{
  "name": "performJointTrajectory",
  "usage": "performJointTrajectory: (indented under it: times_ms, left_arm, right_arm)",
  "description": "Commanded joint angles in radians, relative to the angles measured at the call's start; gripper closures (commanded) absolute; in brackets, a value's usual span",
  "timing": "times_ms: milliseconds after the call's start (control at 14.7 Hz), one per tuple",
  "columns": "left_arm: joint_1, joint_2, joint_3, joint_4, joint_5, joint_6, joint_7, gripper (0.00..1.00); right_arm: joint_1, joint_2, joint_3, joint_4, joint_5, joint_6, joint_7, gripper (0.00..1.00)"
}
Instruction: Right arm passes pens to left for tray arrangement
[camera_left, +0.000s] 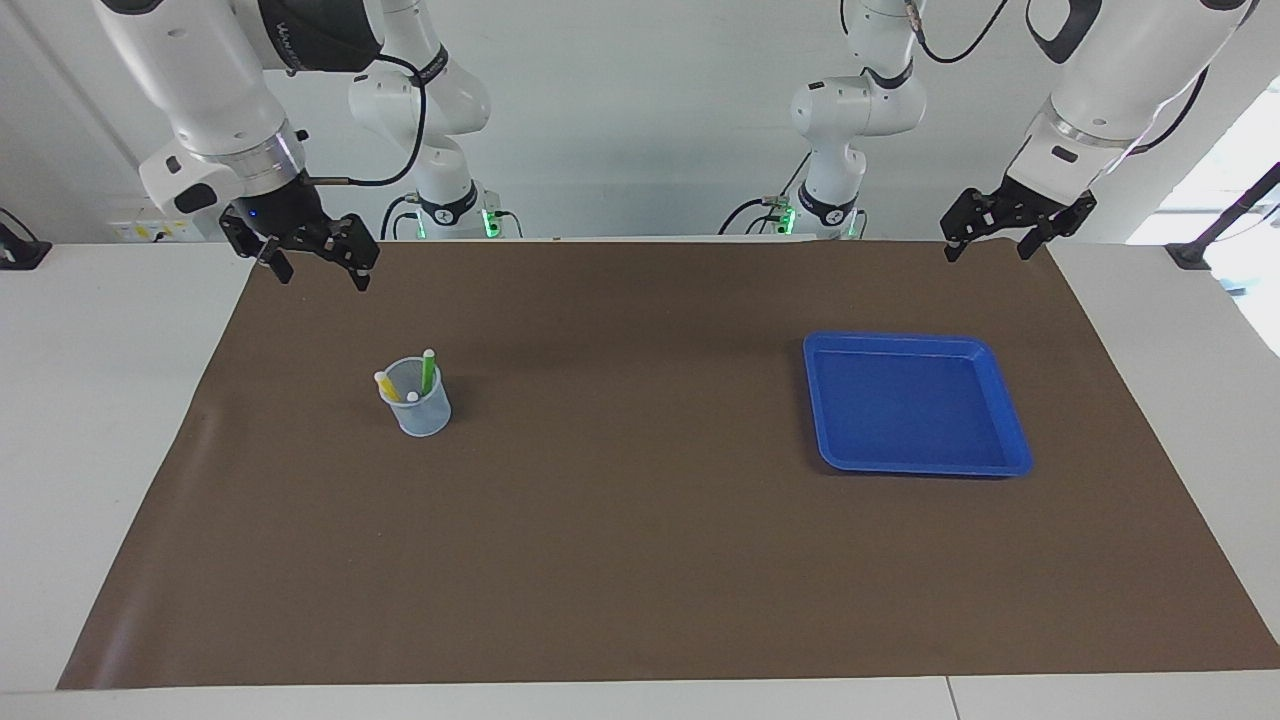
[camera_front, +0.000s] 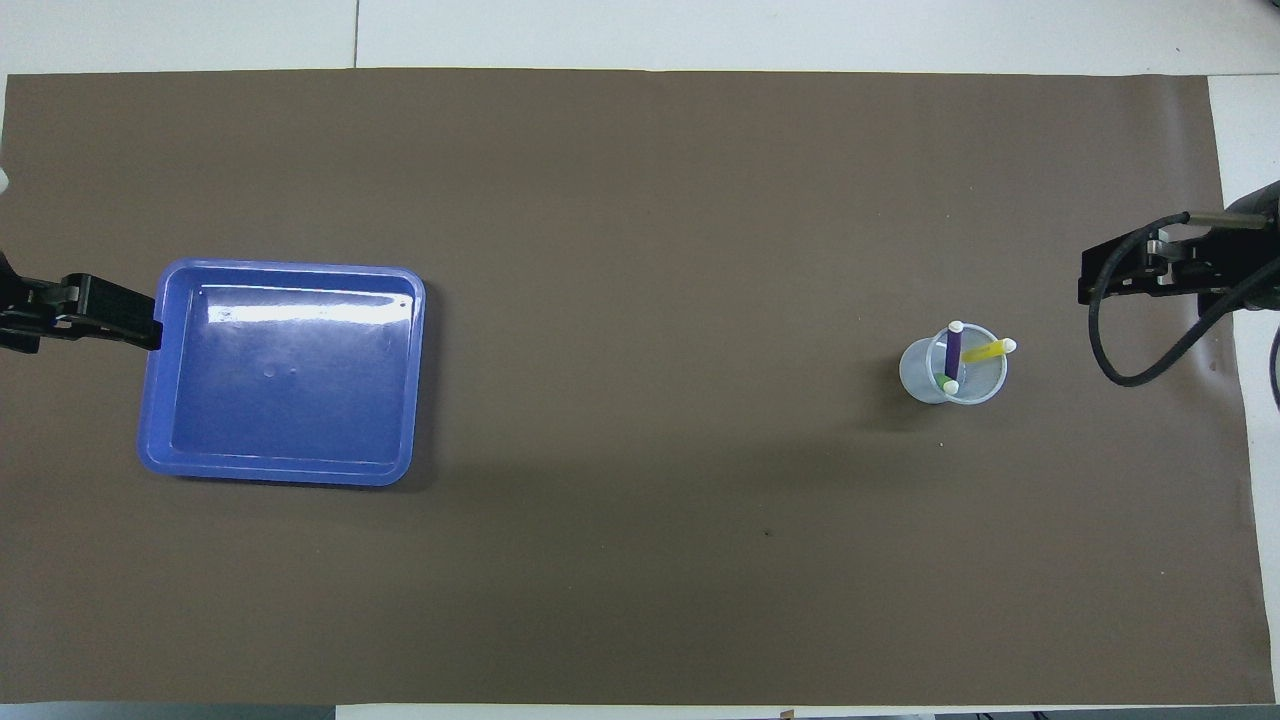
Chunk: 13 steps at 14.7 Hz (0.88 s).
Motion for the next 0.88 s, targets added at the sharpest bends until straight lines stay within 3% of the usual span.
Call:
performJointTrajectory:
  times_ms: [0,204,543,814]
  left_arm:
    - [0.003,-0.007,0.001,-0.01,0.0,0.005,0.005,0.0]
    - [0.003,-0.007,0.001,-0.01,0.0,0.005,0.005,0.0]
    - [0.003,-0.007,0.001,-0.01,0.0,0.005,0.005,0.0]
    - [0.003,-0.007,0.001,-0.01,0.0,0.005,0.005,0.0]
  right_arm:
    - [-0.008,-0.025,0.005,-0.033,0.017,0.009,0.01,0.0]
    - [-0.002,-0.051,0.005,-0.093,0.017,0.041,0.013,0.0]
    - [-0.013,-0.128,0.003,-0.324,0.02,0.278,0.008,0.01]
    - [-0.013,-0.114,0.002,-0.435,0.02,0.426,0.01,0.03]
